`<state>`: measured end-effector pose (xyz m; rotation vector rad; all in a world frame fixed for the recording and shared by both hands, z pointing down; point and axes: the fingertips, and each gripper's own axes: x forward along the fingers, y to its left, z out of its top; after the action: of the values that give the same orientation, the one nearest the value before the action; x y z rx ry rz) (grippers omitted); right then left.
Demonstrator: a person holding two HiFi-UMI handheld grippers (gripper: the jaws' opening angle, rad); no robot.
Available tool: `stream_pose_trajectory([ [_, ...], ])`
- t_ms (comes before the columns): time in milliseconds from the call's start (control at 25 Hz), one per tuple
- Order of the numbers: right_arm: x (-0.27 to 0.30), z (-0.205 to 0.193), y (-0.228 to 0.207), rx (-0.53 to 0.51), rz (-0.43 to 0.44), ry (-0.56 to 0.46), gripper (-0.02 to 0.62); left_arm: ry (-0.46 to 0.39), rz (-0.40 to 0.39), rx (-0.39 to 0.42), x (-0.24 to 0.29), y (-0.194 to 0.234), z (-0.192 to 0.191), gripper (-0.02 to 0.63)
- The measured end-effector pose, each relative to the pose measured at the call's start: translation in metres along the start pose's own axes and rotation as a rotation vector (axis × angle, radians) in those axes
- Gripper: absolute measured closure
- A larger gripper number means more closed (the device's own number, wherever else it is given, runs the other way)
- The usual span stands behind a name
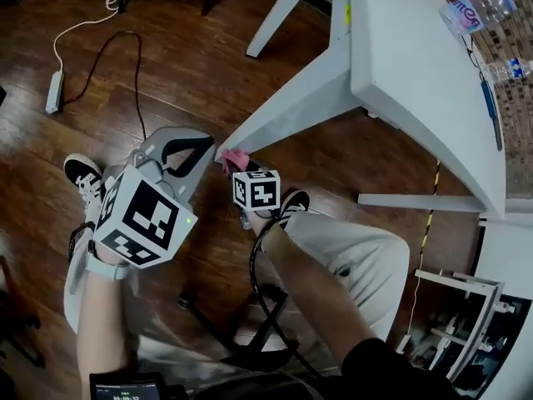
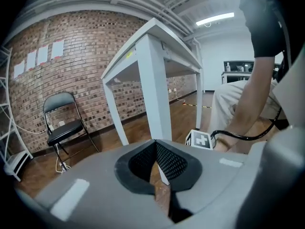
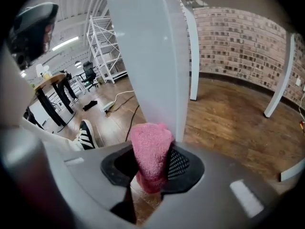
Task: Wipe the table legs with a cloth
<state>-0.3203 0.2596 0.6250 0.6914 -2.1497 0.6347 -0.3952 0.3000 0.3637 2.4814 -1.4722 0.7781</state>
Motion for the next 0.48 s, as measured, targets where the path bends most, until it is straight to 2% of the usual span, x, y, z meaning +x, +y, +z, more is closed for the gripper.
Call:
stream_pose_trajectory([
  [200,0.050,-0.042,-0.017,0.008,0.006,0.101,0.488,0.038,0.064,-0.050,-0.006,-0.005,-0.017,0.604],
  [480,0.101,-0.085,-0.037,0.023,0.005,0.221,0.486,0.028,0.180,-0.159,0.002,-0.001,-0.023,0.604],
])
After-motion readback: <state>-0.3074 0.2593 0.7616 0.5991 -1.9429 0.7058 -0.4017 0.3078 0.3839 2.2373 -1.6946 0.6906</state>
